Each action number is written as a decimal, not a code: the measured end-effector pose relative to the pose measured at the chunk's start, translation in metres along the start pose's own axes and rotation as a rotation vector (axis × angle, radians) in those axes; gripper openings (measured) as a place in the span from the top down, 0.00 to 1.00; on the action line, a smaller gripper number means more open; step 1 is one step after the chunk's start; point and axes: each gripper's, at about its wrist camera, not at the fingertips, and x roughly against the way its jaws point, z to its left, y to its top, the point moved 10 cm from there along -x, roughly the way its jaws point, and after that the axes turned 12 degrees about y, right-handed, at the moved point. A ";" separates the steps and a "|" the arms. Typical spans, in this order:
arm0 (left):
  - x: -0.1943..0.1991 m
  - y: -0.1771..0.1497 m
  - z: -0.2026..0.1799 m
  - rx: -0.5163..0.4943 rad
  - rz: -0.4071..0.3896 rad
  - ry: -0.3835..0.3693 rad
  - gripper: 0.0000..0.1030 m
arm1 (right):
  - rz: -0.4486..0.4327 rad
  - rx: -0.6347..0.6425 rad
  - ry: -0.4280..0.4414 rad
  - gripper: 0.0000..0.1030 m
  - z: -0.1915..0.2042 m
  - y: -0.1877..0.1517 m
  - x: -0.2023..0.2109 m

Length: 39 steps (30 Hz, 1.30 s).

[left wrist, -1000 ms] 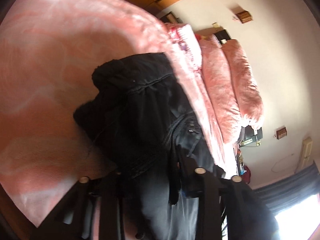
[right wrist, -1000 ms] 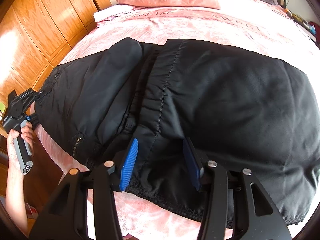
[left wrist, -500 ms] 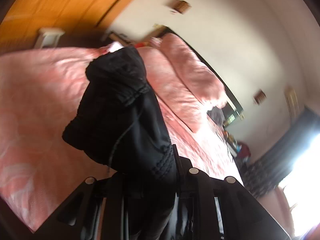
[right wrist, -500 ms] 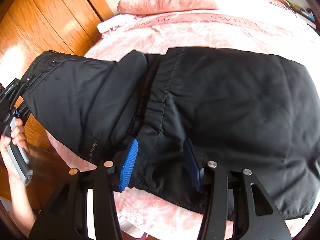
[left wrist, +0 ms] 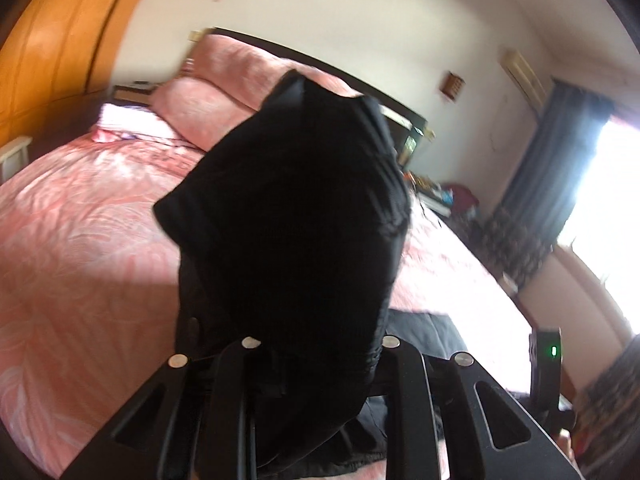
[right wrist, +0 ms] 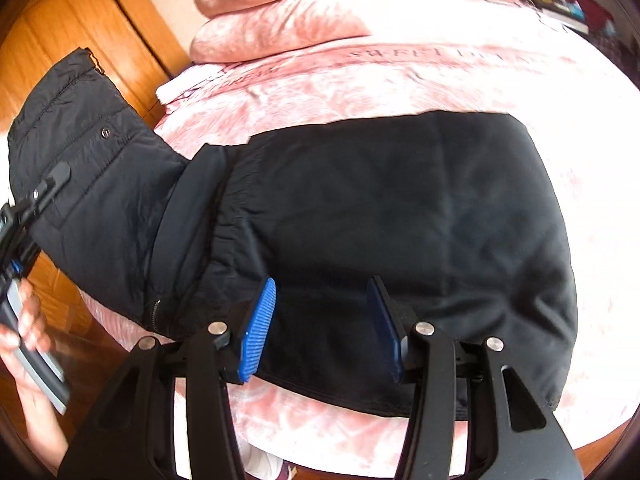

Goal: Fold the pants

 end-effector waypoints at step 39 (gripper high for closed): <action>-0.056 -0.096 -0.049 -0.137 0.320 -0.057 0.29 | -0.015 -0.012 -0.024 0.41 -0.016 -0.006 0.011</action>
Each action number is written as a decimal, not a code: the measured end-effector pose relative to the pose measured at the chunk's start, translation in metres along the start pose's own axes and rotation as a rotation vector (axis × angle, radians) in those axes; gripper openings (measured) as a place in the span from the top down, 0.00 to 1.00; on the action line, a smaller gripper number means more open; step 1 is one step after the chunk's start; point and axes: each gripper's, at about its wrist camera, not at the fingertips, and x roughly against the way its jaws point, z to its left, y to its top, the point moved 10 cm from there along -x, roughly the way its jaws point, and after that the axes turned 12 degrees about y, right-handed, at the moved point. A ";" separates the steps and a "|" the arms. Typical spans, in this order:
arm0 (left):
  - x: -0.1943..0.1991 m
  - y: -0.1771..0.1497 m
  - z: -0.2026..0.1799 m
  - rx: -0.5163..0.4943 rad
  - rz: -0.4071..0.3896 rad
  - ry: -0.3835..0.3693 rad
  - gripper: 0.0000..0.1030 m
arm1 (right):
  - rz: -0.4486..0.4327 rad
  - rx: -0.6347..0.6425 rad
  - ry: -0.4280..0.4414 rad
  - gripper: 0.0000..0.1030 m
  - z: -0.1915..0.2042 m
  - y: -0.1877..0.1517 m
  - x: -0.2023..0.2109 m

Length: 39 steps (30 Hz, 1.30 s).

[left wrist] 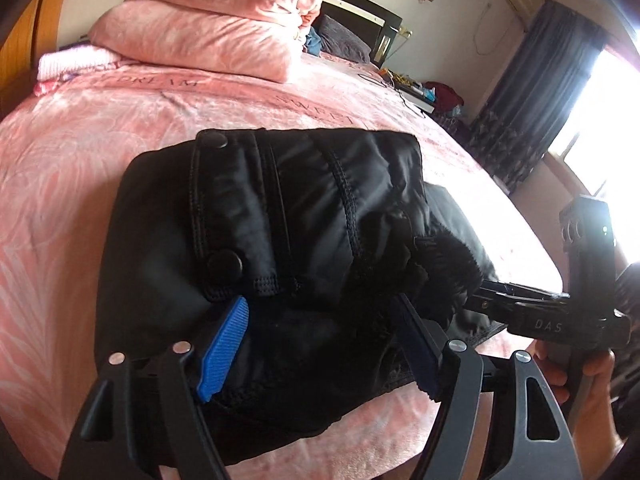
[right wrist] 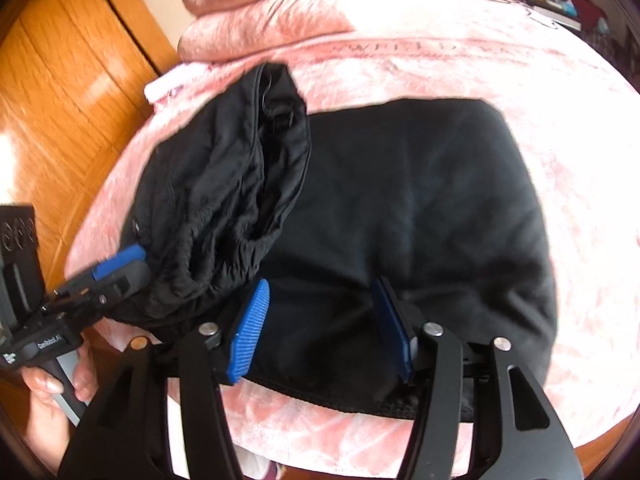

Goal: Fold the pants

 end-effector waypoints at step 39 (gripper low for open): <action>0.021 -0.017 0.099 0.246 0.081 0.154 0.19 | -0.074 0.126 0.180 0.73 0.096 0.049 0.003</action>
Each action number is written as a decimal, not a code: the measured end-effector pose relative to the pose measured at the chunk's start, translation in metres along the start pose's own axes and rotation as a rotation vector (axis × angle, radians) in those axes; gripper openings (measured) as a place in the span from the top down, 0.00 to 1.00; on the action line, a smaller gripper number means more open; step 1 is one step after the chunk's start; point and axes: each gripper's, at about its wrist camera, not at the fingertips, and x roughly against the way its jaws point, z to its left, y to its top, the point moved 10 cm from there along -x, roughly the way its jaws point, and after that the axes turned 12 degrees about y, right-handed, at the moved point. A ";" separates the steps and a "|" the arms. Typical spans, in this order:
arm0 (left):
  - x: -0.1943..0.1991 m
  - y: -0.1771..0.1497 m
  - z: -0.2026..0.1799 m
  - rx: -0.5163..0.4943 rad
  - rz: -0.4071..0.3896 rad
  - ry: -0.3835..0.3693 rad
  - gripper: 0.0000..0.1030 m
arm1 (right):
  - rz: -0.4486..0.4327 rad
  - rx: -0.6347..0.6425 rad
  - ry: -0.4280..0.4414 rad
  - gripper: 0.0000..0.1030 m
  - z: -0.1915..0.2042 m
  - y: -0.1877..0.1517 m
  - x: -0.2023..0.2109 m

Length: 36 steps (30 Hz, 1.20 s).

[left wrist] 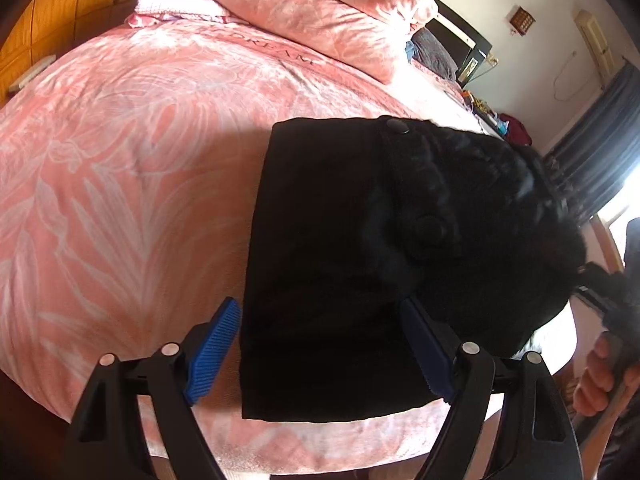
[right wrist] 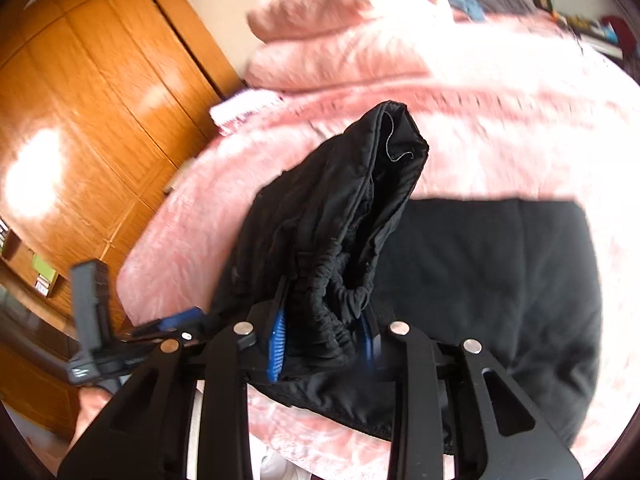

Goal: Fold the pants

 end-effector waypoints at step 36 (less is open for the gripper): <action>-0.010 -0.001 -0.114 -0.213 -0.010 -0.025 0.15 | 0.051 -0.221 -0.207 0.68 -0.150 -0.065 0.077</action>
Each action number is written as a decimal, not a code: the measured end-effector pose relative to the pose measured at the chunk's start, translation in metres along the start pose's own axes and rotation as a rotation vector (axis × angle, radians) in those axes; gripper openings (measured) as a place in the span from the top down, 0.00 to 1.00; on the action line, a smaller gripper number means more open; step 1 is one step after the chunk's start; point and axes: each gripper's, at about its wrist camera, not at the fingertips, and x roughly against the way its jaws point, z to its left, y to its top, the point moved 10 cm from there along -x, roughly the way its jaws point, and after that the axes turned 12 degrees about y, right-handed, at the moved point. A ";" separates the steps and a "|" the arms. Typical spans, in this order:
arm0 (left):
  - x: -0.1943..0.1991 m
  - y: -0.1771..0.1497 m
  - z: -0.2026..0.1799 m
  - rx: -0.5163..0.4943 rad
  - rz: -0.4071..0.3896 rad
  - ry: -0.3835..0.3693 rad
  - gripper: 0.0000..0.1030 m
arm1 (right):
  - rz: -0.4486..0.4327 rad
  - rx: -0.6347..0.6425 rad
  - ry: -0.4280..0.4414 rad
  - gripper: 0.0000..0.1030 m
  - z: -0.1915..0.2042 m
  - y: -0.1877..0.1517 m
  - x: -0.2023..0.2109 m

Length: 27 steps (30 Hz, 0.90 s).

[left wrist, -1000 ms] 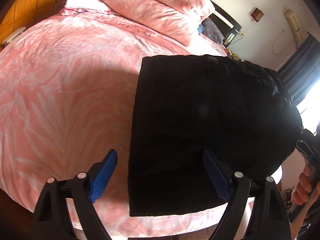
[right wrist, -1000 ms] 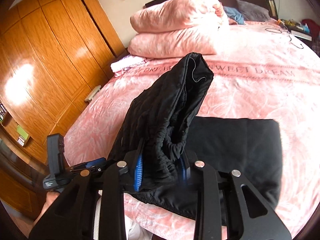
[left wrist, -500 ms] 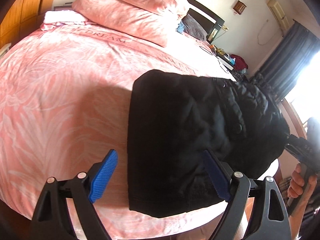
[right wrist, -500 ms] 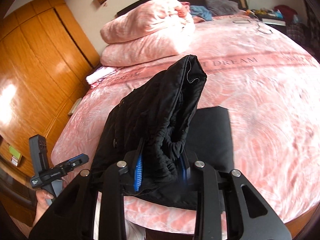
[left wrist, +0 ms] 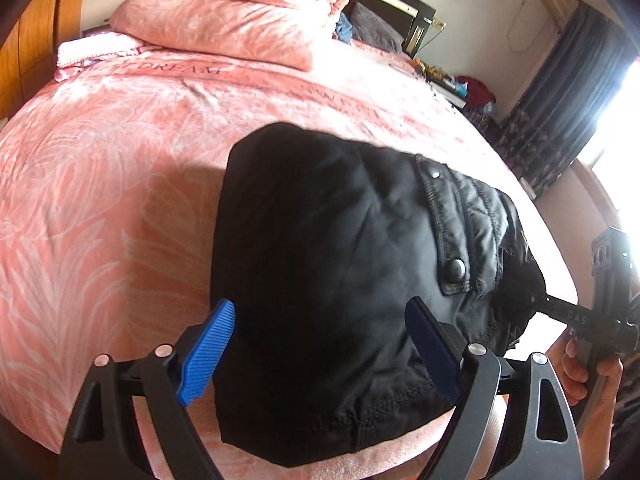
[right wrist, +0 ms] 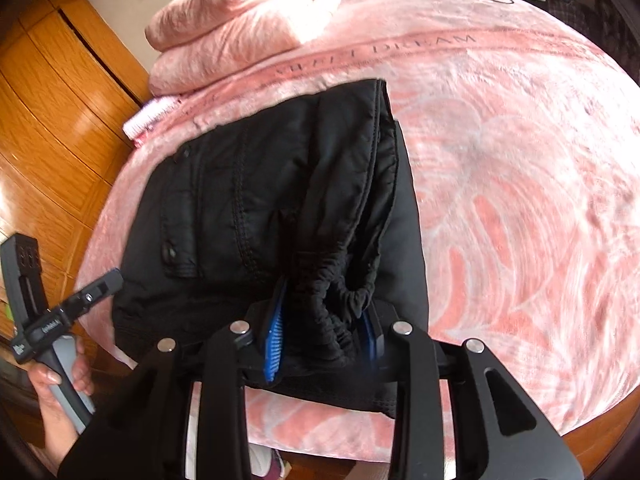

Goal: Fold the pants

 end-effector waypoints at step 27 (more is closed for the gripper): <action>-0.009 -0.004 0.002 -0.032 0.023 0.030 0.14 | -0.015 -0.114 0.231 0.95 -0.017 0.114 -0.021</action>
